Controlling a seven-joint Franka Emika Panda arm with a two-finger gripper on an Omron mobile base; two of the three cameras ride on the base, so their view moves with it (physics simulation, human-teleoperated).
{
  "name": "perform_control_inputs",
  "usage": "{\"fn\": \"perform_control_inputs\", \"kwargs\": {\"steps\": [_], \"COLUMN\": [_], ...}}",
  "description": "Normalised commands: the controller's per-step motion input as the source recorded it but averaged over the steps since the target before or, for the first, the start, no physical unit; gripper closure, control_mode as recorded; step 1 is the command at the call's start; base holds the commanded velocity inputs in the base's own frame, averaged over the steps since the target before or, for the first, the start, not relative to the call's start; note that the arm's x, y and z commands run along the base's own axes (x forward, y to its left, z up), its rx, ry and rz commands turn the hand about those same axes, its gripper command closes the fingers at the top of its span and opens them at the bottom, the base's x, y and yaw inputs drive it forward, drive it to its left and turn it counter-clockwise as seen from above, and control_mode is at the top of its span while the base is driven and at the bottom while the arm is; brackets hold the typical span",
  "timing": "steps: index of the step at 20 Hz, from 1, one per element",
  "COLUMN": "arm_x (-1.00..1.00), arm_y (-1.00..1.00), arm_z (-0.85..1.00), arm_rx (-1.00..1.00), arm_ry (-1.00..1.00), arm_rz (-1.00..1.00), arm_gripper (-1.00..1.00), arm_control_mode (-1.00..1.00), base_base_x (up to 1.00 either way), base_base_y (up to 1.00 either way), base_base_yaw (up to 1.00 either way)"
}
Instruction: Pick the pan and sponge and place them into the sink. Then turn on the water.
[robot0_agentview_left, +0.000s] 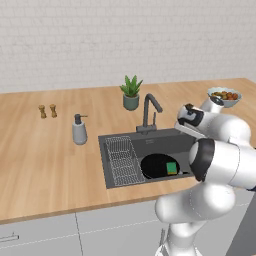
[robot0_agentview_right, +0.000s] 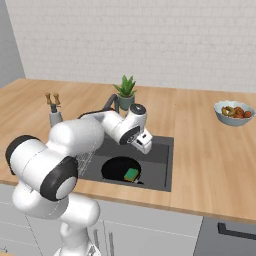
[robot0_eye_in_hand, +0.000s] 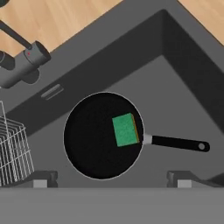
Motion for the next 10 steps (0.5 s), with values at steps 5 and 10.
{"fn": "perform_control_inputs", "kwargs": {"steps": [5,10], "arm_x": [0.01,0.1], "arm_y": [0.0,0.01], "arm_z": [0.0,0.02], "arm_rx": [0.05,0.24], "arm_ry": [-0.01,-0.13], "arm_rz": [0.0,0.02], "arm_gripper": [-1.0,-1.0], "arm_control_mode": [-1.0,-1.0], "base_base_x": [0.0,0.0], "base_base_y": [0.0,0.0], "base_base_yaw": [0.0,0.0]}}
